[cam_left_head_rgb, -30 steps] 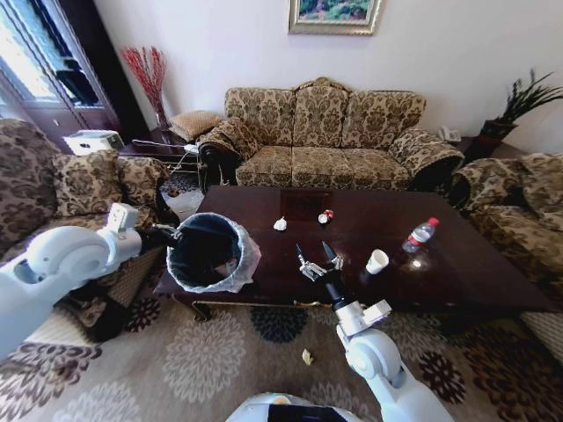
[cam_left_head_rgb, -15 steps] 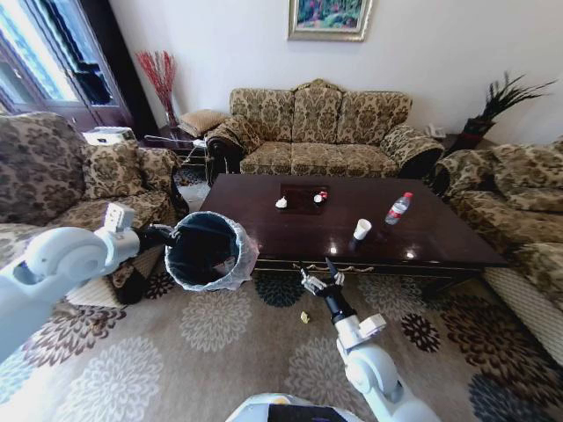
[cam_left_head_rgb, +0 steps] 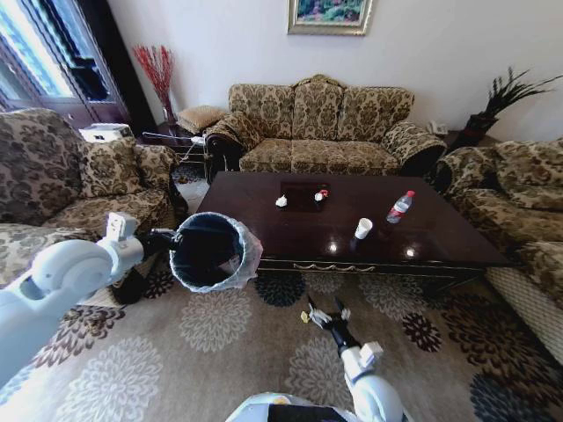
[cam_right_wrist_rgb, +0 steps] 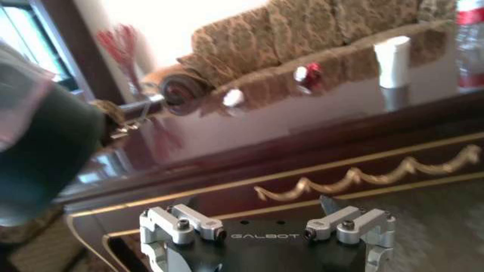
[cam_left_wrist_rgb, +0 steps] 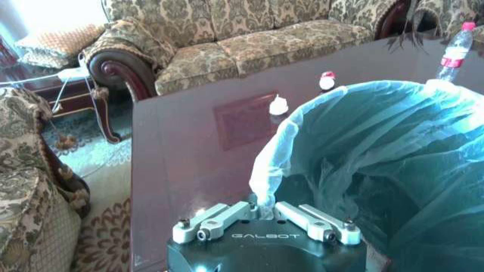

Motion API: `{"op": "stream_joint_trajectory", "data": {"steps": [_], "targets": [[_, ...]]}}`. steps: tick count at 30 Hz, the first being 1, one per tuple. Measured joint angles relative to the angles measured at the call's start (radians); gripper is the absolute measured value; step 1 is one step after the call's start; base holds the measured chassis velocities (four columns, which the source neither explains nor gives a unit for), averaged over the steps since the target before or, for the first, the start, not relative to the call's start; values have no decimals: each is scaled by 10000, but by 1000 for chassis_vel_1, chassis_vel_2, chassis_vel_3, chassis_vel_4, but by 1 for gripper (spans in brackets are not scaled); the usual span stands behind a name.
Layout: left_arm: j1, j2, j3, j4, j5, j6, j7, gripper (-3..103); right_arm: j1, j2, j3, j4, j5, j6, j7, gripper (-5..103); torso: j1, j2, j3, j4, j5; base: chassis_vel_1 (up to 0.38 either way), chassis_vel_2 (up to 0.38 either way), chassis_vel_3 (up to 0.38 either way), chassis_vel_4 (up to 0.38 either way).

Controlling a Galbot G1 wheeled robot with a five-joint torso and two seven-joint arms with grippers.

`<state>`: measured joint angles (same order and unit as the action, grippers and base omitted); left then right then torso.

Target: Move to the front of the table and place the trash on the table into the trash bin.

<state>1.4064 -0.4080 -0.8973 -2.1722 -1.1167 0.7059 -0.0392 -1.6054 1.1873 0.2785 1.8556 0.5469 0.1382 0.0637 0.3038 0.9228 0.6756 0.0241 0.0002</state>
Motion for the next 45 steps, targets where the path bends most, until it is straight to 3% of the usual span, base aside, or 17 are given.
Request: {"op": "stream_joint_trajectory", "data": {"steps": [11,14,17,18,23,29,38,45], "targets": [[275,-64,-261,-310,181,114,51,0,711,209,304,-2010,29,111,396,100,-121,-262,-150,-4,0,1,-2,-2,5],[736,-92,-492,-640,250,165,56,0,907,266,303,-2522,29,194,441,100,-167,-367,-208,-6,5,0,0,0,0],[2277,-451,-850,-1369,829,267,164,0,1252,360,394,-3502,40,407,470,100,-255,-583,-319,-8,-1,0,0,0,0],[2277,-451,-850,-1369,829,267,164,0,1252,360,394,-3502,40,407,470,100,-255,-583,-319,-8,-1,0,0,0,0],[3432,-1341,-827,-1676,1760,302,251,0,1685,361,412,-4358,81,530,456,100,-374,-837,-471,-5,0,0,0,0,0],[3912,-2574,-432,-1030,2806,108,433,0,2399,418,184,-5663,-127,644,315,100,-517,-1153,-630,-8,-1,0,0,0,0],[3435,-3819,262,527,3926,-454,749,0,3752,746,-148,-7645,-427,558,76,100,-715,-1641,-919,-6,-1,0,0,0,0],[2918,-4024,930,896,4193,-505,795,0,4394,967,-261,-8398,-407,281,-264,100,-832,-1905,-1071,-9,-4,0,0,0,0]]}}
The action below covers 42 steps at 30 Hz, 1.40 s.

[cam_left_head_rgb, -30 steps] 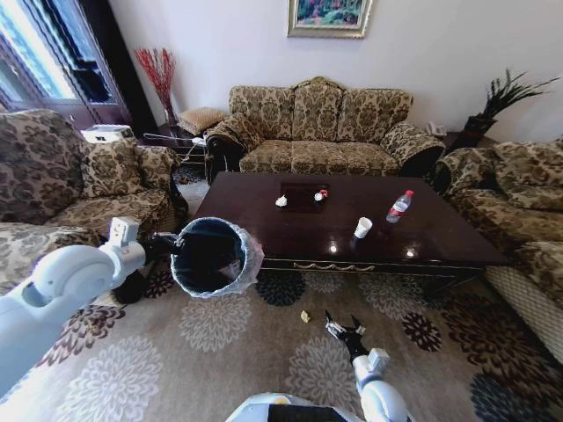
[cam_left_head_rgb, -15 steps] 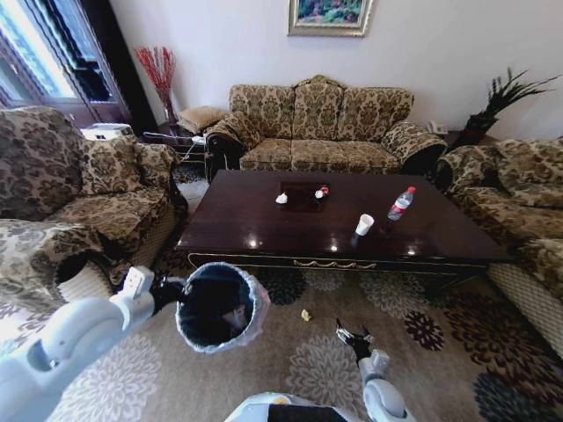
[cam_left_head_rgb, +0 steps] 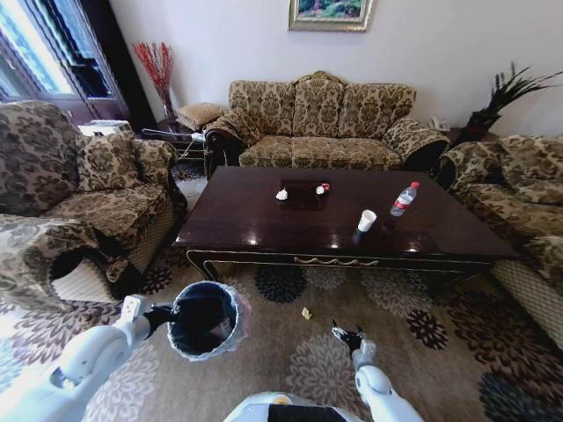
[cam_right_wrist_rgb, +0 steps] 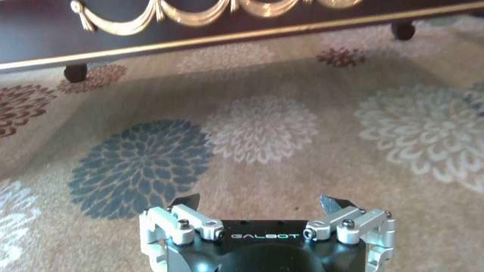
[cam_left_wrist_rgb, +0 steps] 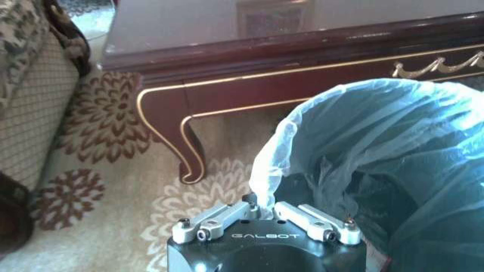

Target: Move to the front of the table and place the trash on the table into the trash bin.

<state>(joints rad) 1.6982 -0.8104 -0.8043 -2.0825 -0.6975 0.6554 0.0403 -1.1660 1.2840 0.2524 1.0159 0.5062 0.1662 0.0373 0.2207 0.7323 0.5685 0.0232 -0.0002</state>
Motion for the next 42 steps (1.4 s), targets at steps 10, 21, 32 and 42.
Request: {"op": "stream_joint_trajectory", "data": {"steps": [10,21,32,42], "targets": [[-946,-148,998,610,305,-35,25,0,1282,944,-22,-2250,-494,61,-361,100,-188,-442,-249,-1,1,0,0,0,0],[-1599,-271,1717,963,591,-93,105,0,2130,1526,41,-3868,-940,467,-650,100,-407,-953,-544,2,2,0,0,0,0],[-1620,-252,1741,1036,686,-157,171,0,2259,1612,66,-3878,-1350,154,-699,100,-638,-1506,-865,3,1,0,0,0,0],[-1561,-282,1733,1014,757,-175,215,0,2240,1550,84,-3800,-1326,125,-843,100,-793,-1899,-1103,3,2,0,0,0,0]]}}
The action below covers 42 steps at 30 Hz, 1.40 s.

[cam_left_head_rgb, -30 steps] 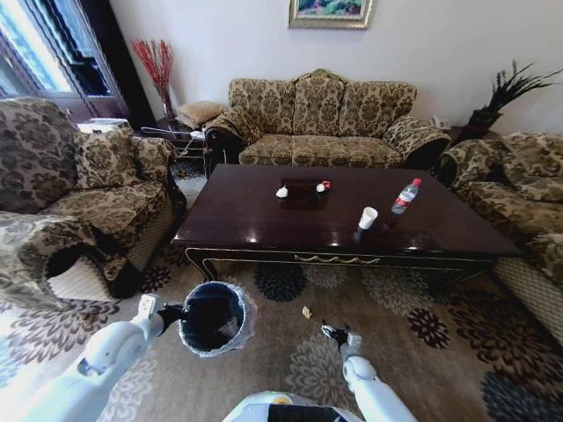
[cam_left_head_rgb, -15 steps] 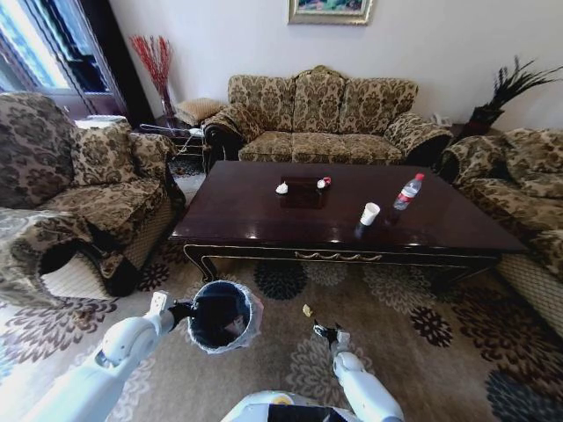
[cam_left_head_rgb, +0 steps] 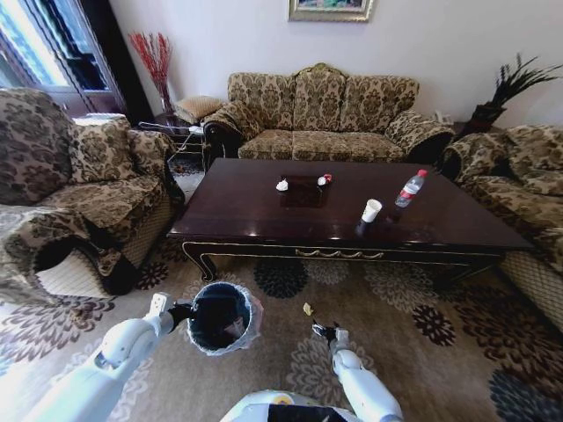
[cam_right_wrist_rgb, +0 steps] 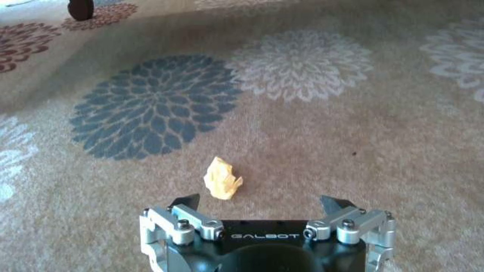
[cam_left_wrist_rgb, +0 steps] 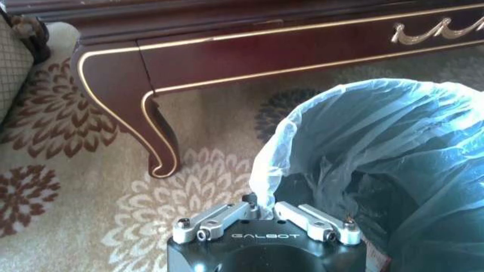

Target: Move to the front of the table and place the trash on the table into the trash bin.

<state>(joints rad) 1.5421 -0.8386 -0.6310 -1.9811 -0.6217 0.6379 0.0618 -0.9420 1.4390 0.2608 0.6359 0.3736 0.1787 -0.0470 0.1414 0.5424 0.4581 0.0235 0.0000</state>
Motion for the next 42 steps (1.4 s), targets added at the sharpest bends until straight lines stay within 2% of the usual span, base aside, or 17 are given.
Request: {"op": "stream_joint_trajectory", "data": {"steps": [22,28,33,37,42], "targets": [[36,13,-78,-68,-9,-5,-6,0,-34,-116,-8,158,23,54,-133,100,-361,-919,-560,1,0,-36,33,36,-34],[59,39,-87,-82,-14,-81,-2,0,-155,-55,-45,191,-105,74,-205,100,-406,-1052,-632,0,1,-146,157,165,-149],[173,44,-238,-168,31,-143,64,0,-946,-75,-100,1206,-583,-755,-444,100,-443,-1094,-668,-1,2,-43,41,23,-37],[169,59,-270,-129,35,-164,30,0,-843,161,-78,613,-832,-302,-383,100,-449,-1090,-667,3,3,22,-25,-16,26],[130,30,-221,-86,30,-185,28,0,-309,268,-30,-37,-837,-159,-276,100,-429,-1072,-650,3,-3,7,-7,-7,11]]}}
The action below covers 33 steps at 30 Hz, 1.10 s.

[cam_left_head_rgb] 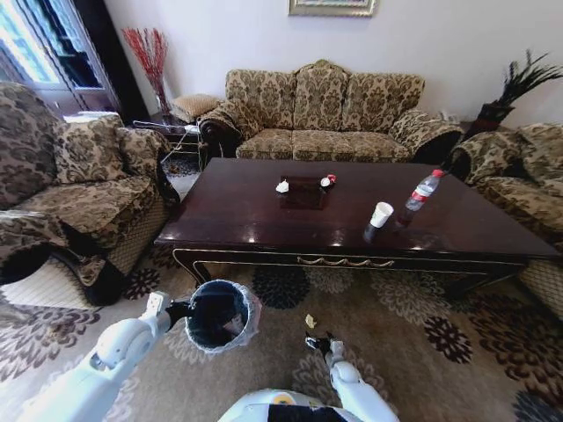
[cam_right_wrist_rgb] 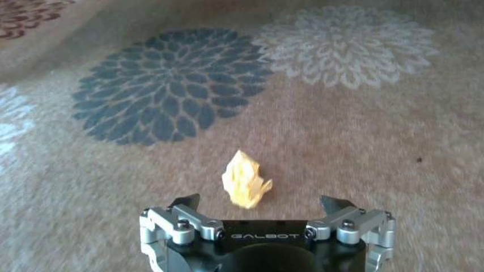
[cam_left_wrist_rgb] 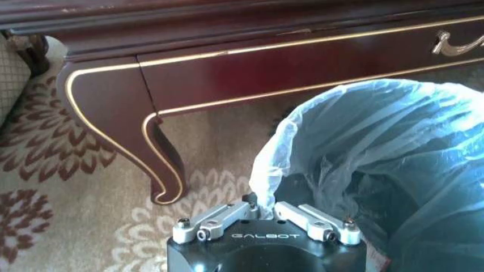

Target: Move to the front of the table and place the trash on the table into the trash bin.

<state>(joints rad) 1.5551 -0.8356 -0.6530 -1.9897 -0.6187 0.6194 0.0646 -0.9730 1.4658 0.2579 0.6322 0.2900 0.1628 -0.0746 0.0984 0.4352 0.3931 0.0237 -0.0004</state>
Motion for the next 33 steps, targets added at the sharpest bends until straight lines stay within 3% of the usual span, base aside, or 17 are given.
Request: {"op": "stream_joint_trajectory", "data": {"steps": [16,18,20,21,27,30,32,33], "targets": [[-89,-14,280,104,-20,-12,68,0,1395,492,62,-2014,-37,79,-242,99,20,51,28,-1,3,0,0,0,0],[-142,-13,371,134,-25,-21,76,0,1511,520,79,-2168,-69,-68,-170,90,20,58,31,-1,4,0,0,0,0],[-182,-15,425,149,-27,-25,76,0,1588,526,102,-2313,-78,-95,-154,90,21,60,33,-1,3,0,0,0,0],[-215,-21,475,159,-30,-32,78,0,1681,529,128,-2484,-86,-130,-150,79,22,61,34,-2,3,0,0,0,0],[-295,-53,660,180,-40,-66,91,0,1925,557,202,-2891,-84,-330,-119,71,26,69,39,-2,3,0,0,0,0],[-336,-51,707,205,-42,-90,94,0,1888,569,187,-2801,-72,-339,-143,54,27,73,41,-2,3,0,0,0,0],[-350,-45,712,209,-49,-93,94,0,1873,577,176,-2778,-72,-346,-145,54,28,74,42,-2,3,0,0,0,0],[-371,-35,713,209,-63,-96,92,0,1859,588,166,-2757,-71,-369,-158,44,29,76,43,-2,3,0,0,0,0]]}}
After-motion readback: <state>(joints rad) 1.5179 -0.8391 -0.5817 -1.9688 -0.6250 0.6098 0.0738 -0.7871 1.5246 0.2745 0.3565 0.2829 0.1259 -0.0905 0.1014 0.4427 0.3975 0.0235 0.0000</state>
